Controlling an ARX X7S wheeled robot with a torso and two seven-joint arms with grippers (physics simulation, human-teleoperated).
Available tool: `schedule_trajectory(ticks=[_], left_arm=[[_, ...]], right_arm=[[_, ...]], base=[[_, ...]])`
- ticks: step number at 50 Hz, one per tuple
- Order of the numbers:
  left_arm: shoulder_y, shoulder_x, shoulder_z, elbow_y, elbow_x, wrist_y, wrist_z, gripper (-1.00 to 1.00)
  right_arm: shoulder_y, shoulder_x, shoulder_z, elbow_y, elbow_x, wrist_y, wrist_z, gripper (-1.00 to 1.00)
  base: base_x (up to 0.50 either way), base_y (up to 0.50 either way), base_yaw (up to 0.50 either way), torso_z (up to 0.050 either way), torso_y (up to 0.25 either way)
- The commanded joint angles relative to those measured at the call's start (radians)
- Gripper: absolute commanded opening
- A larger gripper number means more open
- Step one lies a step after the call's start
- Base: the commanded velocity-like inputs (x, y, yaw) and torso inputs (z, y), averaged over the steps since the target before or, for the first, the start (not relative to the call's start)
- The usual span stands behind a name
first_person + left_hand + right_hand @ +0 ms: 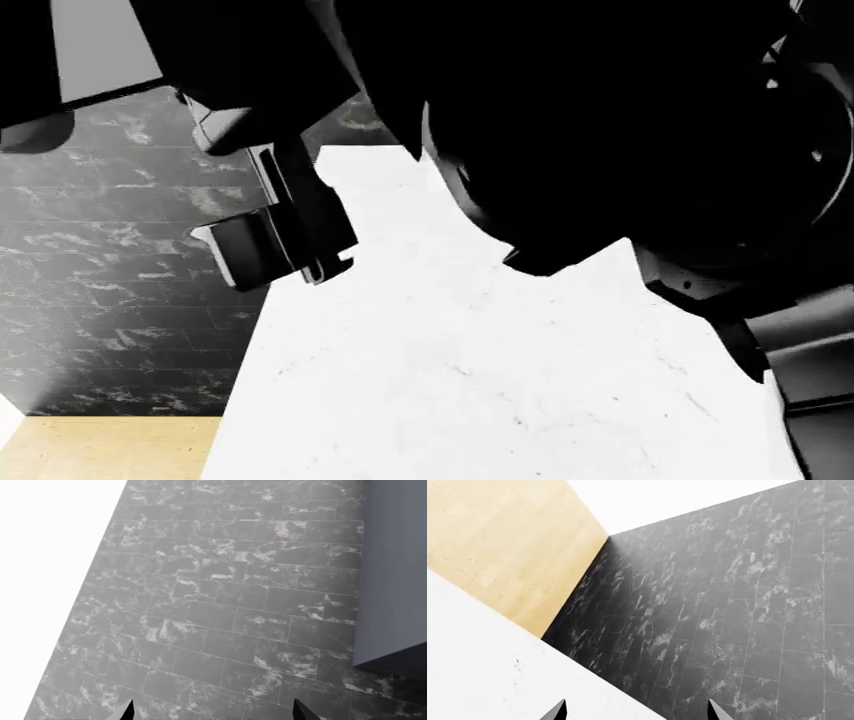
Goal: Pick and place the shaker into the drawer. Then close the cabinet.
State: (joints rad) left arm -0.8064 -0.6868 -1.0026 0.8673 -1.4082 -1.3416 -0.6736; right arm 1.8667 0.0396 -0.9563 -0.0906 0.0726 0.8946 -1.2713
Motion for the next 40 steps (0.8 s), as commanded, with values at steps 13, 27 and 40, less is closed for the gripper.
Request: schedule_trajectory(ticks=[13,27,40], left_arm=[[0.028,0.014,0.009,0.003,-0.025,0.029,0.0,1.0],[0.02,-0.012,0.032,0.003,-0.095,0.036,-0.057,1.0],[0.054,-0.033,0.003,0.007,-0.122,0.038,-0.064,1.0]], right_arm=[[0.432,0.148,0.101,0.583,-0.179,-0.308,0.203,1.0],[0.489,0.105,0.52,1.171,-0.743,-0.534,0.251,1.0],[0.489,0.115,0.813,1.377,-1.059,-0.496,0.277,1.0]], base=[[0.0,0.0,0.0,0.0,0.0],[0.0,0.0,0.0,0.0,0.0],[0.0,0.0,0.0,0.0,0.0]])
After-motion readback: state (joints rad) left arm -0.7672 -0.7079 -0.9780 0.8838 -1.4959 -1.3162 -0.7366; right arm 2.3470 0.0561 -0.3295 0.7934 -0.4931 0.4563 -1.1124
